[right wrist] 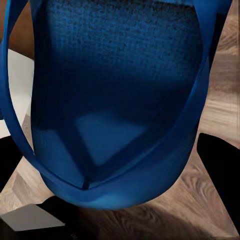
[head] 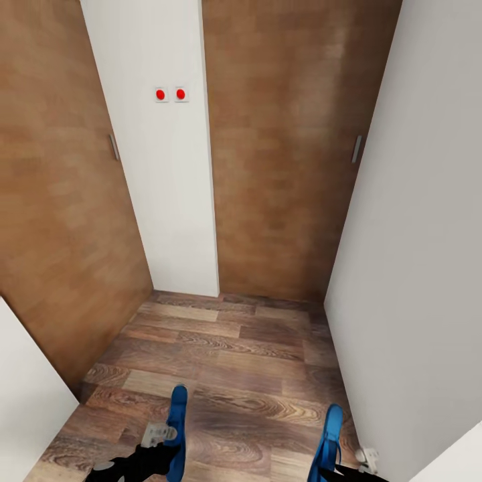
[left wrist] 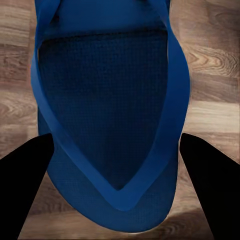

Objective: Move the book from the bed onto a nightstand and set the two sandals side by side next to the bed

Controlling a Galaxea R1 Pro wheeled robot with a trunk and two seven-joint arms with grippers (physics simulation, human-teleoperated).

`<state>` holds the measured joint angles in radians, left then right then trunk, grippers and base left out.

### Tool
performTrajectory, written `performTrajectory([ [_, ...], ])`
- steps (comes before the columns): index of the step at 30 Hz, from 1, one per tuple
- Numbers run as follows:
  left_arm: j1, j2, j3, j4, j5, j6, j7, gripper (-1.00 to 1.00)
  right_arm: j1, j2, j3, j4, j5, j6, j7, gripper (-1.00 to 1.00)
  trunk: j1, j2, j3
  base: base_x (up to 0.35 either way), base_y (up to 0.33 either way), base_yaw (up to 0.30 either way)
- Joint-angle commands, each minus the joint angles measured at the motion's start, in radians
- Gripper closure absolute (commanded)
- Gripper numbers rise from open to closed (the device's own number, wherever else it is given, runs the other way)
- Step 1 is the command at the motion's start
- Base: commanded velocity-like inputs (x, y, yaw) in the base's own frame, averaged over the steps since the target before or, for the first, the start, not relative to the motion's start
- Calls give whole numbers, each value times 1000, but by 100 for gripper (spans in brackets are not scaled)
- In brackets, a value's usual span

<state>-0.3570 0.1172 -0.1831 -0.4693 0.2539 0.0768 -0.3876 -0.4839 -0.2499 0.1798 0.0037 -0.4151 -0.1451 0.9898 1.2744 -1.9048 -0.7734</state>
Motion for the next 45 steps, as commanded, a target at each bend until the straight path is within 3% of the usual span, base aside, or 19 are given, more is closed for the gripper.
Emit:
performTrajectory([
  [1,0,0,-4,22,12,-13,0,100,-1,0,9,5,-7,-7,3,100,-4,7,2,0,0,0],
  [11,0,-2,-6,158,11,-87,-1,100,1,1,8,17,-6,-8,2,100,-42,77,34,0,0,0],
  [13,0,-16,-6,181,11,-103,-1,100,1,1,8,18,-6,-8,2,100,-50,91,40,0,0,0],
  [17,0,-38,-6,208,10,-114,1,100,1,3,9,18,-6,-8,0,100,-65,119,52,0,0,0],
  [25,0,-42,-6,217,10,-125,1,100,2,4,9,25,-5,-8,1,100,-96,175,78,0,0,0],
  [37,0,-44,-6,222,13,-132,1,100,2,9,9,26,-5,-9,-3,100,-96,175,78,0,0,0],
  [40,0,-48,-6,238,12,-133,1,100,2,10,9,44,-5,-10,-37,100,-96,175,78,0,0,0],
  [45,0,-52,-6,244,12,-133,2,100,3,12,11,74,-5,-17,-178,100,-96,175,78,0,0,0],
])
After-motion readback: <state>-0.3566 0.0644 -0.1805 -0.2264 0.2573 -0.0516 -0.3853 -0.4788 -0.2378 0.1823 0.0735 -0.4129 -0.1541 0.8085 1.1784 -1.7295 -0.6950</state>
